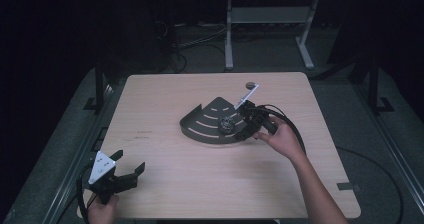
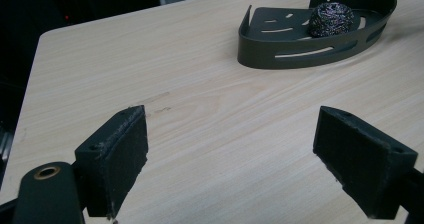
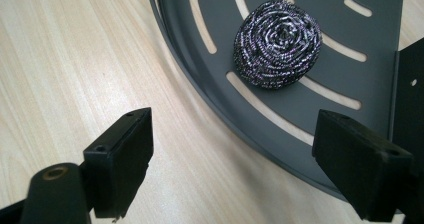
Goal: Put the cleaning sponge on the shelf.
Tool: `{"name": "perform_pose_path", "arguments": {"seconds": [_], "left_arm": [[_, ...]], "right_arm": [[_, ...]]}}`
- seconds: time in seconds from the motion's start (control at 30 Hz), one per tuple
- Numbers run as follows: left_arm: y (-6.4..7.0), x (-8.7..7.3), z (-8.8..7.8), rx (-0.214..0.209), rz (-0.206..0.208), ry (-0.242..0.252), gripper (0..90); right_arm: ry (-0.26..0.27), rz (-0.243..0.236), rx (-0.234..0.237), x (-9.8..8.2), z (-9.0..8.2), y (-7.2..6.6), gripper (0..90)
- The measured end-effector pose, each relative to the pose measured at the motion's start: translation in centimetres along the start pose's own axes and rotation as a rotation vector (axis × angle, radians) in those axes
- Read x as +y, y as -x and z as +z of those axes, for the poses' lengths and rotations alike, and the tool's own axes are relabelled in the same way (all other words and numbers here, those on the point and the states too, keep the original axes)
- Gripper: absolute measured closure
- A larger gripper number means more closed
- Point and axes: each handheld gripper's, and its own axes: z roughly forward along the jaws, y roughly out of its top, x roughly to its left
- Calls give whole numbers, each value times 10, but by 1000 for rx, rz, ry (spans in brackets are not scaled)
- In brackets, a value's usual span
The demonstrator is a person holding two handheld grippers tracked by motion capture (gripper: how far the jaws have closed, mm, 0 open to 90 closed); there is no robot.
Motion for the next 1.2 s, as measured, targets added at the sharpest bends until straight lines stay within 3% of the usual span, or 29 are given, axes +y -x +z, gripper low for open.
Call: {"name": "perform_pose_path", "arguments": {"seconds": [0.37,0.7,1.2], "left_arm": [[0,0,0,1,-1,1,137],[0,0,0,3,1,2,137],[1,0,0,0,3,-3,137]], "right_arm": [[-31,-8,-8,-10,1,-5,161],[-10,-17,-20,-20,-9,-10,161],[-4,-10,-12,-43,-6,-18,161]]}}
